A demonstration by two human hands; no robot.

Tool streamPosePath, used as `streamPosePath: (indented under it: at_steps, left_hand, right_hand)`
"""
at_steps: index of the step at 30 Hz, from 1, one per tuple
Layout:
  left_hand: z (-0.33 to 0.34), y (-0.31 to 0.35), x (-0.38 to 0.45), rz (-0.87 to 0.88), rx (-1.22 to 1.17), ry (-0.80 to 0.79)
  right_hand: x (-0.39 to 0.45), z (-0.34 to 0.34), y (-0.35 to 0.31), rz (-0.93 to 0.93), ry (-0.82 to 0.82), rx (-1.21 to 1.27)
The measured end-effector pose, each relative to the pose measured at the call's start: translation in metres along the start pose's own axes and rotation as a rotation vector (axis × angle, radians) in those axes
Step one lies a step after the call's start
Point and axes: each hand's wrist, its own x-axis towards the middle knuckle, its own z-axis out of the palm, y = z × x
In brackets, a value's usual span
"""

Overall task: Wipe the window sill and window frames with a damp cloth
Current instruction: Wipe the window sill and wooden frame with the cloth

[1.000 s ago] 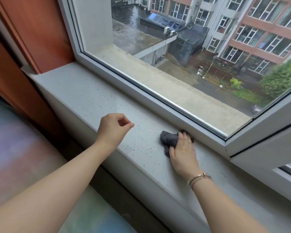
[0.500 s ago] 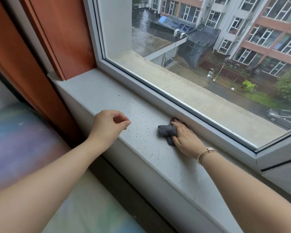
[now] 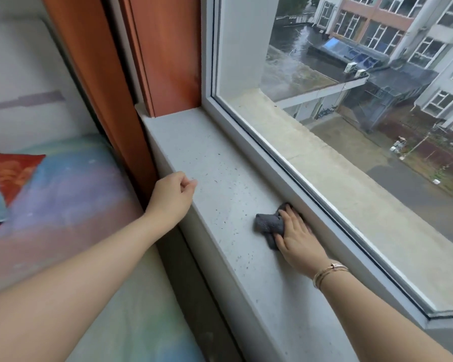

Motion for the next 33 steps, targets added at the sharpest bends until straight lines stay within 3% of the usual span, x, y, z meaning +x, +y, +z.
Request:
streamPosePath:
  at_steps: [6, 12, 20, 29, 33]
  left_hand:
    - [-0.006, -0.014, 0.026, -0.052, 0.088, 0.044]
    - [-0.001, -0.022, 0.058, 0.01, 0.003, 0.019]
    - [0.006, -0.026, 0.096, -0.002, -0.016, -0.026]
    - [-0.002, -0.054, 0.132, 0.035, -0.022, -0.029]
    - [-0.008, -0.073, 0.128, -0.014, -0.008, -0.009]
  right_hand:
    - [0.039, -0.002, -0.01, -0.077, -0.02, 0.007]
    - [0.09, -0.002, -0.036, -0.093, 0.05, 0.034]
    - [0.048, 0.01, -0.02, -0.131, 0.002, -0.045]
    - [0.17, 0.008, -0.061, -0.084, 0.088, 0.006]
    - [0.175, 0.009, -0.065, -0.102, 0.057, -0.028]
